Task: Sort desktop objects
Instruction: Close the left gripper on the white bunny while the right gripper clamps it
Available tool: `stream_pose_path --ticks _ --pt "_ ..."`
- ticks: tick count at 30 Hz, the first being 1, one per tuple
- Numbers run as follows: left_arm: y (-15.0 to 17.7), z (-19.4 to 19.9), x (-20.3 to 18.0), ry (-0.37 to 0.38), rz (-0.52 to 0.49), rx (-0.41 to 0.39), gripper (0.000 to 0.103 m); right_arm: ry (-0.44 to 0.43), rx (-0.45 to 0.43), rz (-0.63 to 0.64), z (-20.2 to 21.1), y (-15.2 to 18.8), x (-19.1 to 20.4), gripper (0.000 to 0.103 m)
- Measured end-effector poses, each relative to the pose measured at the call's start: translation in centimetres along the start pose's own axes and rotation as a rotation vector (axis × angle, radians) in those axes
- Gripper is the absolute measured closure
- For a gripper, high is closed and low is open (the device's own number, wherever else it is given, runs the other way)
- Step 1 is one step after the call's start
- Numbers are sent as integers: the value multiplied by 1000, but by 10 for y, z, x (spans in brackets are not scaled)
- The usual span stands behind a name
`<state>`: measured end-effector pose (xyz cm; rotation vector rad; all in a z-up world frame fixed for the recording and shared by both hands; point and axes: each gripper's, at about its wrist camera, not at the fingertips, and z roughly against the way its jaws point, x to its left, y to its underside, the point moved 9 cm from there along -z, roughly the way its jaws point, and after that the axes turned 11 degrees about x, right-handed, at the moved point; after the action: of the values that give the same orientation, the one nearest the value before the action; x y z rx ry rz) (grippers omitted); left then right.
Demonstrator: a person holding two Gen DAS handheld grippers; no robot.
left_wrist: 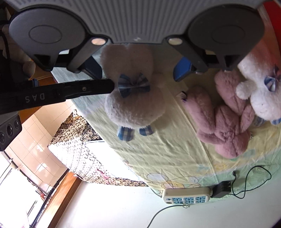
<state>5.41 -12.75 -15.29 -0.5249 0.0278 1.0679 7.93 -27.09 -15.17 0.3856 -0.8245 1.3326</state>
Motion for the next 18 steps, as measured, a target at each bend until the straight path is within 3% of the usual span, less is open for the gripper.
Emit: stream_pose_path --ticks 4,9,13,15,17,18 --pt "-4 -8 -12 4 -27 0 16 19 -53 -54 11 -1 -13 78" --pt "-12 -18 -8 19 1 14 17 19 -99 -90 9 -11 -20 69" --pt "-20 -21 -6 11 2 4 18 -2 -112 -98 -6 -18 -20 43" --pt "-21 -26 -4 -10 3 16 18 -28 -104 -85 -13 -18 -14 42" --pt "-18 -29 0 -17 14 28 21 -47 -97 -61 -19 -18 -6 48" --pt "-17 -28 1 -13 25 30 21 -59 -93 -46 -20 -18 -1 56"
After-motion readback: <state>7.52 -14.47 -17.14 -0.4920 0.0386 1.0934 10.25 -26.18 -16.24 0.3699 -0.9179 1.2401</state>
